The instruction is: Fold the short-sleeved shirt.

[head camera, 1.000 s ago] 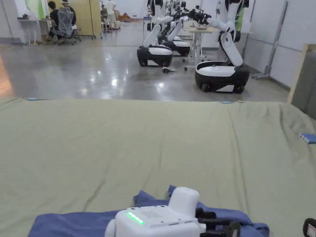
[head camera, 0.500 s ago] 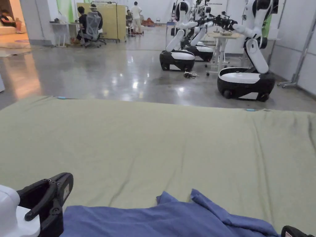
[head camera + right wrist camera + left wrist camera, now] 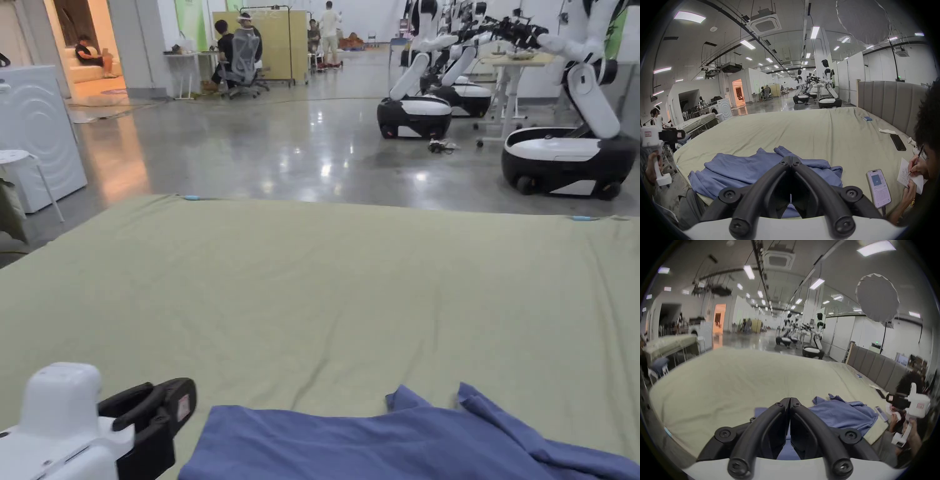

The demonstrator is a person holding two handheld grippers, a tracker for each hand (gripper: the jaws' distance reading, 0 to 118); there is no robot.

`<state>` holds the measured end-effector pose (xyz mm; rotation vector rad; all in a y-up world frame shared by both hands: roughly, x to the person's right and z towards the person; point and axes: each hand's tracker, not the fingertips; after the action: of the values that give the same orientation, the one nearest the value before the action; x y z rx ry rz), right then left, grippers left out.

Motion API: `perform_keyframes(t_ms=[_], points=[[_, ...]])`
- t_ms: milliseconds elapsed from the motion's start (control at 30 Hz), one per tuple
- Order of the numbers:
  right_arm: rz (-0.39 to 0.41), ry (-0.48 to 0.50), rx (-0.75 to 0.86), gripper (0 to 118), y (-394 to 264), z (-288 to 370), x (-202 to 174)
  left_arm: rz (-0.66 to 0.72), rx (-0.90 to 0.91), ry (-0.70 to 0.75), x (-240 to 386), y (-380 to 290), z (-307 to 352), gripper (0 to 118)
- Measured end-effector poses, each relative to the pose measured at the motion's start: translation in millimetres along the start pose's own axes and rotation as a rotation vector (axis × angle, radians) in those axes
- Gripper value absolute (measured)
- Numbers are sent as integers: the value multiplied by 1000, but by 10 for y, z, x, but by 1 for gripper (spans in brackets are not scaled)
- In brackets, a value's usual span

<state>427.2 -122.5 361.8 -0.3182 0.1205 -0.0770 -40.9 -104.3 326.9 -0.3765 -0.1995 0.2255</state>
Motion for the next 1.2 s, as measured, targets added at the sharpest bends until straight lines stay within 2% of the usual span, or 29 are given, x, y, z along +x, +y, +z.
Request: perform_keyframes(t_ms=[33, 100, 133, 167, 200, 233, 400, 600, 633, 700, 767, 800, 933, 1033, 1100, 1133, 1200], points=[[-5, 1, -3, 0, -7, 7, 13, 43, -12, -23, -79, -10, -90, 3], [-11, 1, -8, 0, -8, 27, -6, 135, -179, -112, -309, 16, -413, 6], [-13, 0, -9, 0, -17, 32, 3, 195, -206, -153, -429, -1, -555, 21], [-15, 3, -14, 0, -25, 35, 19, 251, -213, -171, -531, -49, -701, 52], [-14, 5, -20, 0, -35, 36, 30, 276, -239, -160, -626, -57, -864, 66], [-12, 2, -24, 0, -48, 39, 34, 297, -266, -127, -705, -71, -1006, 66], [-26, -17, -44, 0, -109, 36, 145, 252, -400, 36, -882, -42, -1654, 66], [-95, -44, -72, 0, -198, 29, 323, 252, -516, 92, -897, -174, -2080, 63], [-100, -50, -77, 0, -213, 25, 346, 247, -524, 104, -876, -198, -2124, 57], [-112, -63, -90, 0, -239, 16, 387, 186, -550, 144, -797, -239, -2176, 26], [-116, -78, -100, 0, -263, 14, 412, 64, -587, 199, -696, -287, -2263, 17], [-113, -86, -105, 0, -270, 14, 416, 29, -599, 171, -668, -307, -2304, 16], [-108, -113, -119, 0, -301, 28, 456, -39, -609, 213, -571, -316, -2396, 14], [-147, -147, -118, 0, -297, 52, 542, -51, -634, 215, -587, -318, -2429, 13], [-194, -179, -124, 0, -298, 49, 623, -12, -663, 201, -679, -306, -2454, 12], [-226, -198, -142, 3, -306, 26, 673, 6, -667, 198, -695, -315, -2452, 12], [-285, -190, -207, 42, -411, -69, 874, 14, -662, 195, -653, -323, -2398, 11]])
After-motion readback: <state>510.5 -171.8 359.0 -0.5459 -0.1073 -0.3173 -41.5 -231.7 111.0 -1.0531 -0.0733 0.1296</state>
